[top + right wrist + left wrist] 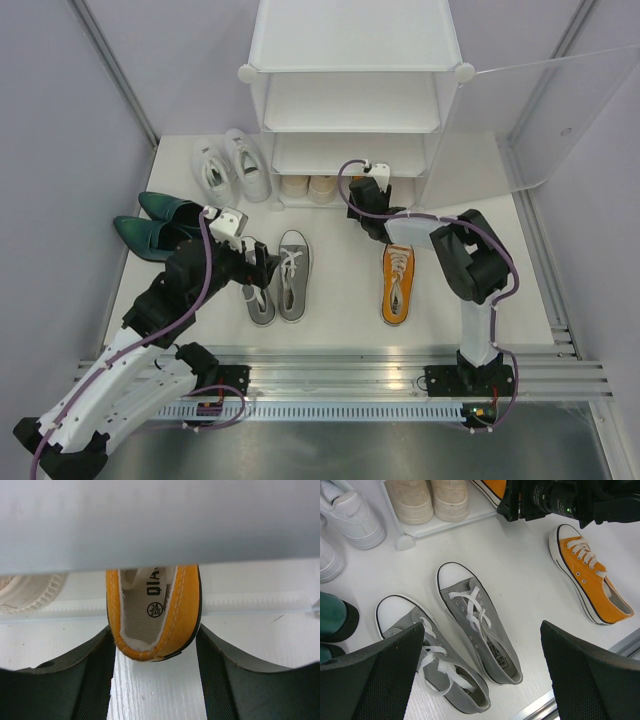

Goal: Place and organize the shoes in the shoe cabinet

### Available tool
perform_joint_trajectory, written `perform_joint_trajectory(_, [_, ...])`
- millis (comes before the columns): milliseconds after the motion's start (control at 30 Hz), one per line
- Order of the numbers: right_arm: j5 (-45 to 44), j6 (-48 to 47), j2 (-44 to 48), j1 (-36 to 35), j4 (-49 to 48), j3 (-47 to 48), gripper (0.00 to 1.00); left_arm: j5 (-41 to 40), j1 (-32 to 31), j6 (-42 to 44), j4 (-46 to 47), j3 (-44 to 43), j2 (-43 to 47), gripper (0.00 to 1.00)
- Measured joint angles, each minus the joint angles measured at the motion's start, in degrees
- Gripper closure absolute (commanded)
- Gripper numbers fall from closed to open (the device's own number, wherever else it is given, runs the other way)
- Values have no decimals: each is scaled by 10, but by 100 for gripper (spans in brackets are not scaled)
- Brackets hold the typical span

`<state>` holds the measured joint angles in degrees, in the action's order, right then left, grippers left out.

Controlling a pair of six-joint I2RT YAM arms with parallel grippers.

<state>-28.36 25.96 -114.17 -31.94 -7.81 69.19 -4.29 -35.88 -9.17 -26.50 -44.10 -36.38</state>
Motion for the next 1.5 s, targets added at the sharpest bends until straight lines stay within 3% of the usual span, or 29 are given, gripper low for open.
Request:
perform_joint_trajectory(500, [-14, -38, -41, 3, -40, 28, 85, 5, 0, 0, 0, 0, -2, 0])
perform_joint_trajectory(833, [-18, -48, -56, 7, -48, 47, 72, 17, 0, 0, 0, 0, -2, 0])
perform_joint_trajectory(1100, [-19, -51, -68, 7, -54, 49, 71, 19, 0, 0, 0, -1, -3, 0])
perform_joint_trajectory(1200, [-18, -53, -69, 9, -55, 52, 58, 19, 0, 0, 0, -1, -3, 0])
perform_joint_trajectory(1233, [-16, -54, -69, 10, -55, 52, 47, 19, 0, 0, 0, -1, -3, 0])
perform_joint_trajectory(1333, [-12, -58, -69, 12, -55, 52, 32, 19, 0, 0, 0, -1, -5, 0])
perform_joint_trajectory(1500, [-9, -61, -69, 15, -66, 52, 13, 19, 0, 0, 0, -1, -5, 0])
